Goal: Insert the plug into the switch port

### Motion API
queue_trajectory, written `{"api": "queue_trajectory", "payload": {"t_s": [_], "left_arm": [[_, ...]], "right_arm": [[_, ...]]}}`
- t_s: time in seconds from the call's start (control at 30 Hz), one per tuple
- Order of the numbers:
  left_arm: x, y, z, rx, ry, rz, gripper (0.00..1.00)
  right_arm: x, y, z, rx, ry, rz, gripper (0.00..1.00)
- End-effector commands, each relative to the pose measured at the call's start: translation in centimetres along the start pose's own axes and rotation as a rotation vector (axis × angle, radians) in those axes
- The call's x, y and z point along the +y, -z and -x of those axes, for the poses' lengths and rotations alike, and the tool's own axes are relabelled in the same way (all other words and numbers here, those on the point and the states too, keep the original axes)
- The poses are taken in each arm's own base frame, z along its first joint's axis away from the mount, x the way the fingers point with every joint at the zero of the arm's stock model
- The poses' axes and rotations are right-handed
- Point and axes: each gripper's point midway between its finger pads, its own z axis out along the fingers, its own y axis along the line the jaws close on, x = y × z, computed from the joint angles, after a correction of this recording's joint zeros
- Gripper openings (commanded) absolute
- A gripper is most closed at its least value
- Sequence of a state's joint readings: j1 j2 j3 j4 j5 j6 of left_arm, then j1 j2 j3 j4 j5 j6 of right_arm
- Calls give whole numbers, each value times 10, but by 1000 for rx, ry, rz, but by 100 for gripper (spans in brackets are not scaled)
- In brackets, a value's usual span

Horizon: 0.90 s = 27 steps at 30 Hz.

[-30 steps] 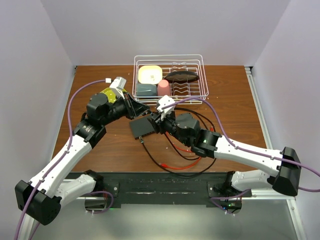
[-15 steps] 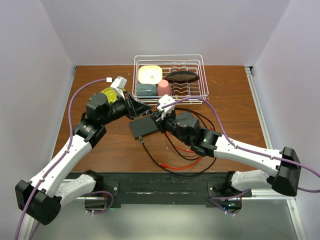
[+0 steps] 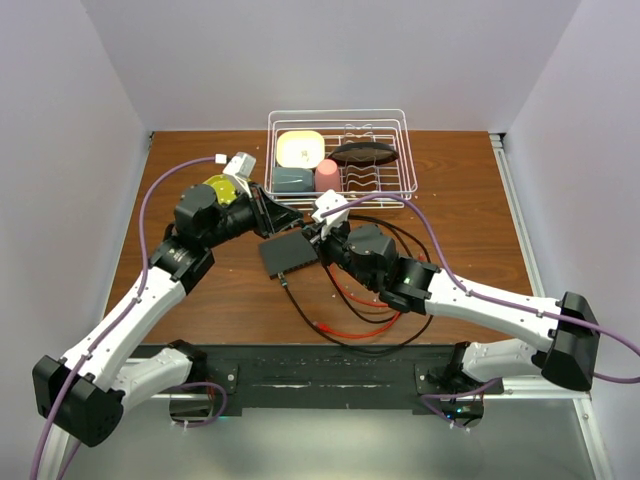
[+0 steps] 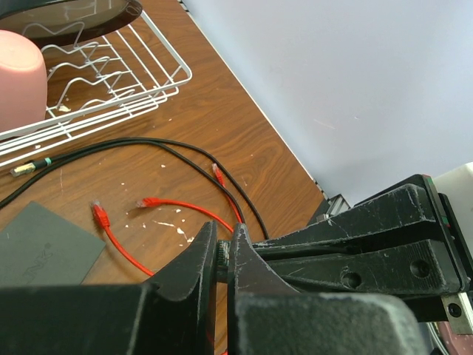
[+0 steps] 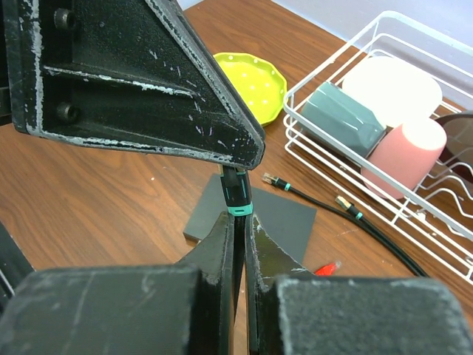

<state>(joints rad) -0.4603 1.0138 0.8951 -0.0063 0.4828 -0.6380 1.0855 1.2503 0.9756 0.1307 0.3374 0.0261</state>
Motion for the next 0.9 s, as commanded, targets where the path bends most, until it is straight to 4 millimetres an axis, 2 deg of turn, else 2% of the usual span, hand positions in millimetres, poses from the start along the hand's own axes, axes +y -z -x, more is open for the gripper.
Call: {"api": "queue_trajectory", "payload": {"t_s": [0.0, 0.13, 0.2, 0.23, 0.3, 0.33, 0.37, 0.4, 0.43, 0.53, 0.67, 0.8, 0.87], "left_arm": [[-22, 0, 20, -51, -61, -82, 0], [-19, -2, 20, -46, -69, -73, 0], [-17, -3, 20, -47, -76, -65, 12], [-14, -4, 21, -54, -78, -50, 32], [-9, -3, 22, -56, -92, -22, 53], [-3, -2, 25, -71, -97, 16, 70], [-2, 0, 33, -95, -122, 38, 77], [9, 4, 25, -65, -106, 100, 82], [20, 8, 32, -100, -112, 173, 91], [38, 22, 40, -158, -151, 289, 100], [56, 36, 44, -179, -189, 402, 100], [74, 33, 37, -156, -220, 442, 100], [85, 26, 27, -105, -224, 458, 100]], "right_arm": [[-6, -4, 11, -32, -39, -50, 0], [-7, -2, 5, -21, -51, -55, 0], [-7, 0, 0, -14, -61, -53, 0], [-7, 1, -2, -10, -64, -50, 0], [-5, 4, -7, -1, -77, -39, 0], [-4, 5, -9, 1, -83, -35, 0], [-4, 5, -11, 4, -93, -32, 0], [-4, 6, -17, 14, -91, -31, 0], [-2, 7, -20, 26, -93, -22, 0], [3, 11, -36, 57, -123, 2, 0], [14, 16, -65, 100, -194, 50, 0], [22, 24, -104, 174, -231, 68, 0], [27, 25, -113, 181, -268, 81, 0]]}}
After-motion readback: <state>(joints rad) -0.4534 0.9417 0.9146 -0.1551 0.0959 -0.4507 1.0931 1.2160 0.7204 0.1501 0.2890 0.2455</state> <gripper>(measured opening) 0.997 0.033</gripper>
